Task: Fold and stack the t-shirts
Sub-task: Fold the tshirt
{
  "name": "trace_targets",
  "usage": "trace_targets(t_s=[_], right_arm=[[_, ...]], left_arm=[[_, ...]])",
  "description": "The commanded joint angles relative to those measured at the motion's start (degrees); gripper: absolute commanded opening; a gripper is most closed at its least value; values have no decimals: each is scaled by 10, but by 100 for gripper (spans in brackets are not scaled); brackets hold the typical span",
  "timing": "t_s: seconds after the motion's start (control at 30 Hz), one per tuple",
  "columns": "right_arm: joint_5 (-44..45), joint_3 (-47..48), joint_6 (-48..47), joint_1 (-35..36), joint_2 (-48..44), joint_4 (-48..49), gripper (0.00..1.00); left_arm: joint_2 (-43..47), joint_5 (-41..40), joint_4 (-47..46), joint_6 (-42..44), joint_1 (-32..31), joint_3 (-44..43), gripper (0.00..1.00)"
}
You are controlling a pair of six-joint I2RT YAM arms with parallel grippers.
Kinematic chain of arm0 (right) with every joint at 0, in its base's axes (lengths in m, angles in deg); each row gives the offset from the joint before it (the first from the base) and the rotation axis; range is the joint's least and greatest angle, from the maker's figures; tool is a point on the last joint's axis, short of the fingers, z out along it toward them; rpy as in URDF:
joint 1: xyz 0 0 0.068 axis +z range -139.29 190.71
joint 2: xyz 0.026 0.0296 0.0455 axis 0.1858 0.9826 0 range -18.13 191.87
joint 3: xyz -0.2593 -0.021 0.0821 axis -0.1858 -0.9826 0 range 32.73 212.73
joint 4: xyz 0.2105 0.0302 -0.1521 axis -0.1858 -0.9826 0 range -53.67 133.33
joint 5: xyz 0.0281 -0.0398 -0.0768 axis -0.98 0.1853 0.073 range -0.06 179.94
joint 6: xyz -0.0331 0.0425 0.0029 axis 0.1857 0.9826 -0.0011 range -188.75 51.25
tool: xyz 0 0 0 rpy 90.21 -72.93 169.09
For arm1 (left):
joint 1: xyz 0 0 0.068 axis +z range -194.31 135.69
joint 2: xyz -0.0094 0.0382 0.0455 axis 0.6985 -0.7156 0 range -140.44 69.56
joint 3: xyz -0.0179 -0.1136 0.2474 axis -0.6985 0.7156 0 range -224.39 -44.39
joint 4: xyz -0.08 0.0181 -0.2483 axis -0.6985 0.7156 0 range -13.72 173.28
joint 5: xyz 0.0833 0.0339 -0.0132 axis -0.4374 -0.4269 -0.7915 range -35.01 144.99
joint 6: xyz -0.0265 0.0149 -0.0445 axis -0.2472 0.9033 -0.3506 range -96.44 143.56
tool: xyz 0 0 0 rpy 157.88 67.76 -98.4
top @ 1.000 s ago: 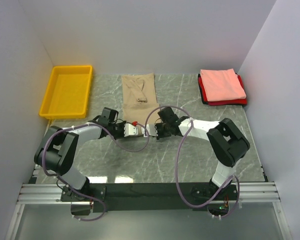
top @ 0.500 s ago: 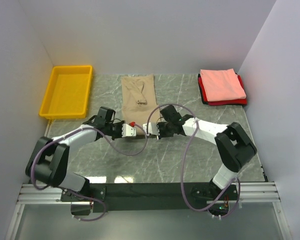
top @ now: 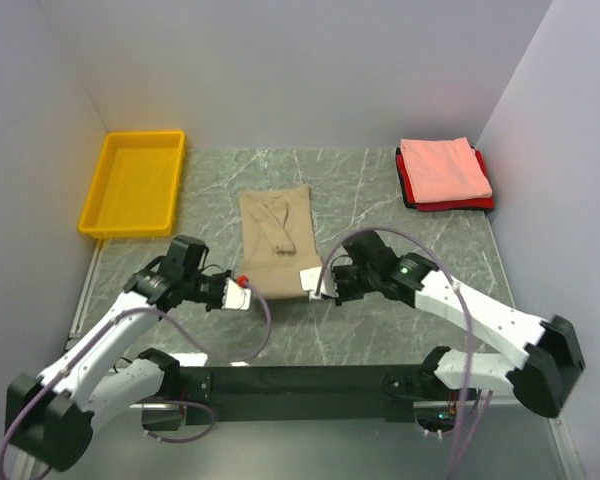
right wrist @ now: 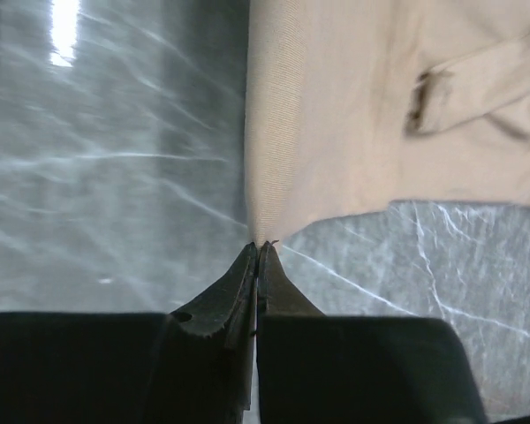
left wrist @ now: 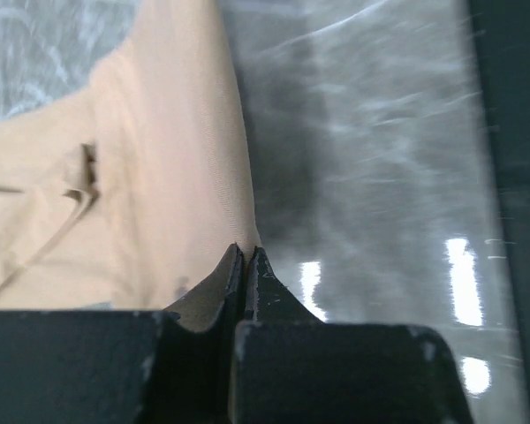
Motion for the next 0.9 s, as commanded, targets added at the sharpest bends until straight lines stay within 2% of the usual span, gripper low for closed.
trace_targets(t_s=[0.0,0.17,0.33,0.4,0.5,0.67,0.87], right_arm=[[-19,-3,41,33,-74,-73,0],[-26,22,75,56,-120,-107,0],[1,47,59,33,-110,-99,0],[-10,61,34,6,-94,-86,0],[-36,93,-17,-42,-51,-94,0],[-66,175,-72,-111,46,-88,0],[-81,307,-105,-170,240,-65,0]], left_arm=[[61,70,143,12,-7,-11,1],[124,92,201,-18,-8,-53,1],[95,79,203,-70,-6,-116,0],[76,65,202,-52,7,-132,0],[25,85,196,-7,52,-168,1],[-130,105,158,-1,112,-263,1],[-323,97,79,-22,146,-374,1]])
